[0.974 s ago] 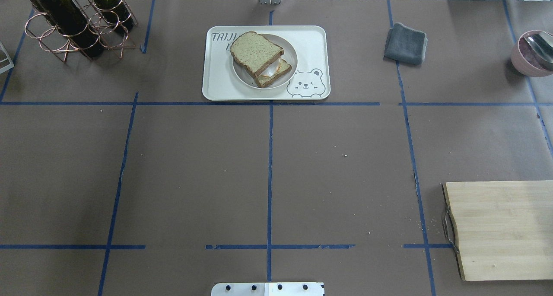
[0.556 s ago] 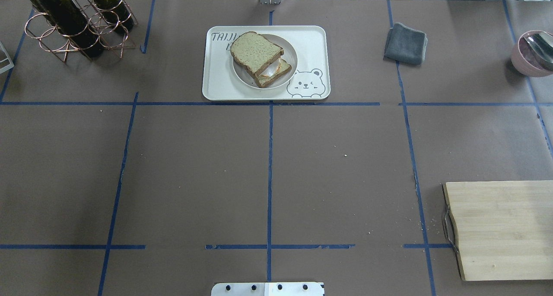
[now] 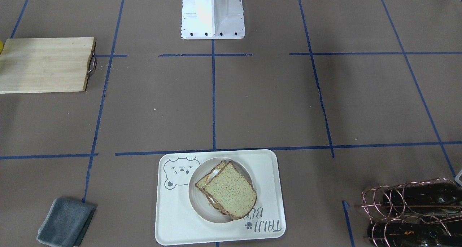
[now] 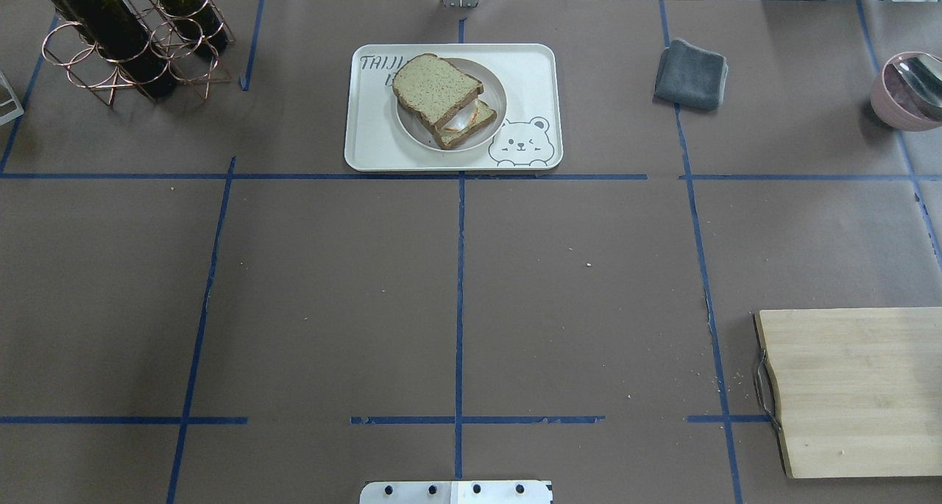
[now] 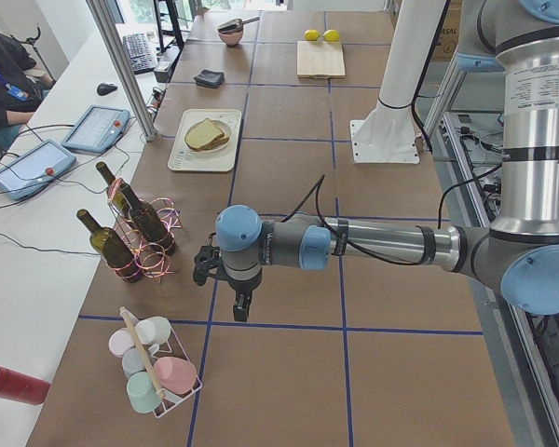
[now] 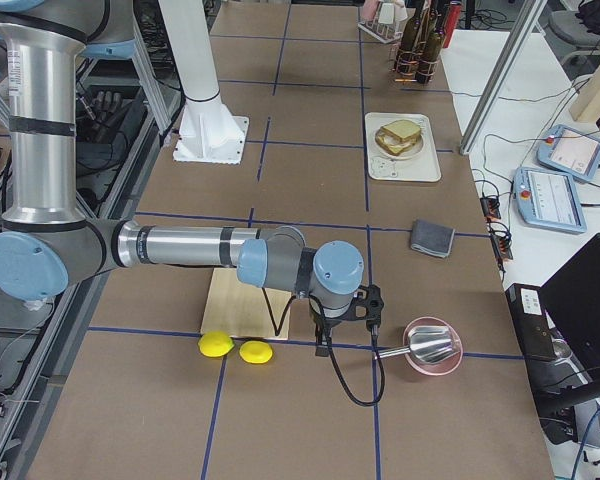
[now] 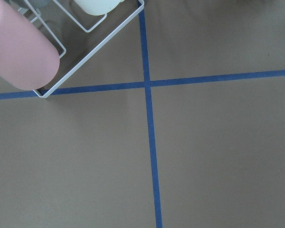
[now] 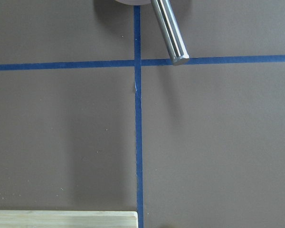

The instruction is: Make sandwich and place on tray

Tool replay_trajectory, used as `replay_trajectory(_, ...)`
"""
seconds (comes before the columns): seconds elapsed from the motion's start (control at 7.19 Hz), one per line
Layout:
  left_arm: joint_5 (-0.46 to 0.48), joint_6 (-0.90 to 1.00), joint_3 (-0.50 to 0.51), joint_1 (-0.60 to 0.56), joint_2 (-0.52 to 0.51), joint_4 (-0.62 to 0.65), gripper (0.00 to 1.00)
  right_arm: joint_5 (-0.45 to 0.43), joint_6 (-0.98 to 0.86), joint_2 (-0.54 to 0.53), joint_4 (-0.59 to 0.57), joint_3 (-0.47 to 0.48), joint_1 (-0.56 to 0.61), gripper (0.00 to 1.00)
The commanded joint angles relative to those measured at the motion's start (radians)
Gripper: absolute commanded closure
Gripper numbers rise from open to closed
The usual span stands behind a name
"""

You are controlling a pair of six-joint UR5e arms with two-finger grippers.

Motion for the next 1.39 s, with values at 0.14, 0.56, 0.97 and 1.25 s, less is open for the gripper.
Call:
replay_trajectory(0.14,-0.001,0.000,0.001,-0.001,-0.001,-0.001,0.00,0.000,0.004,-0.003,0.011,0.001,0.001,0.00)
replay_trajectory(0.56,-0.001,0.000,0.001,-0.001,0.000,-0.003,0.00,0.000,0.004,-0.003,0.011,0.002,0.005,0.00)
replay_trajectory(0.97,-0.001,0.000,0.004,-0.001,0.000,-0.006,0.00,0.000,0.004,0.002,0.011,0.004,0.017,0.00)
replay_trajectory(1.25,0.000,0.000,0.007,-0.001,-0.001,-0.006,0.00,0.000,0.004,0.003,0.011,0.004,0.022,0.00)
